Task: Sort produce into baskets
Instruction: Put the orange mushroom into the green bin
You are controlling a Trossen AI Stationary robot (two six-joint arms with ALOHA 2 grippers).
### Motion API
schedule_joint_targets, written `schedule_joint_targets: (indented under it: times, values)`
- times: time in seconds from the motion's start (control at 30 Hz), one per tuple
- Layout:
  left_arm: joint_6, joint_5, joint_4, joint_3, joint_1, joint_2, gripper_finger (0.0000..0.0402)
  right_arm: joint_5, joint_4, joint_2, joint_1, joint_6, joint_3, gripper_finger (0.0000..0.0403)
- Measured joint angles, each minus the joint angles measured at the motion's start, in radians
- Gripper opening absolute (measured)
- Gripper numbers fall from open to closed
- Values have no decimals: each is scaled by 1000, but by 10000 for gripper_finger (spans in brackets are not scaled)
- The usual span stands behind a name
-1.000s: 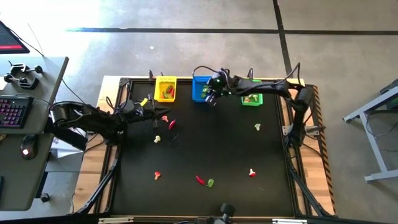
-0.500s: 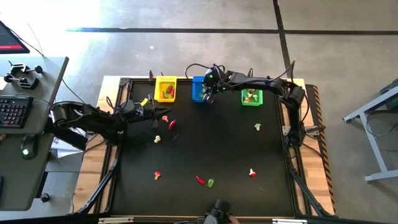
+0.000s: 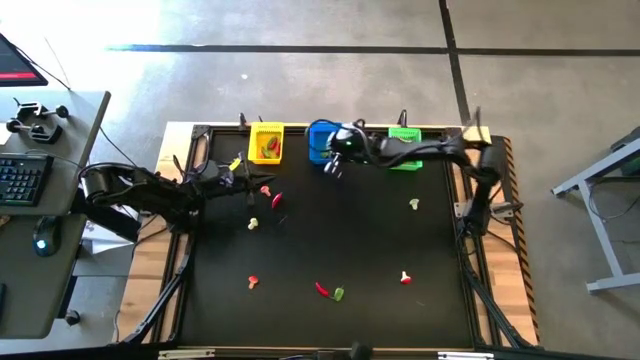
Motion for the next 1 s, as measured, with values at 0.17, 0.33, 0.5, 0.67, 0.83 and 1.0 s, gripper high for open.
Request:
schedule_joint_targets:
  times: [0.17, 0.33, 0.5, 0.67, 0.83, 1.0]
  values:
    - [-16, 38, -78, 48, 0, 0, 1, 26, 96, -136, 26, 72, -153, 4]
    - [-28, 94, -338, 158, -8, 0, 0, 73, 180, -235, 65, 151, -323, 4]
    - [16, 92, -667, 278, -40, -1, 0, 138, 317, -290, 110, 228, -484, 1]
    - [-26, 42, -1042, 411, -61, -1, 2, 157, 392, -308, 146, 278, -571, 0]
    - [-82, -106, -1347, 505, -61, -2, 20, 157, 387, -318, 167, 266, -584, 0]
    - [-125, -247, -1515, 529, -64, -2, 54, 160, 395, -318, 168, 243, -584, 0]
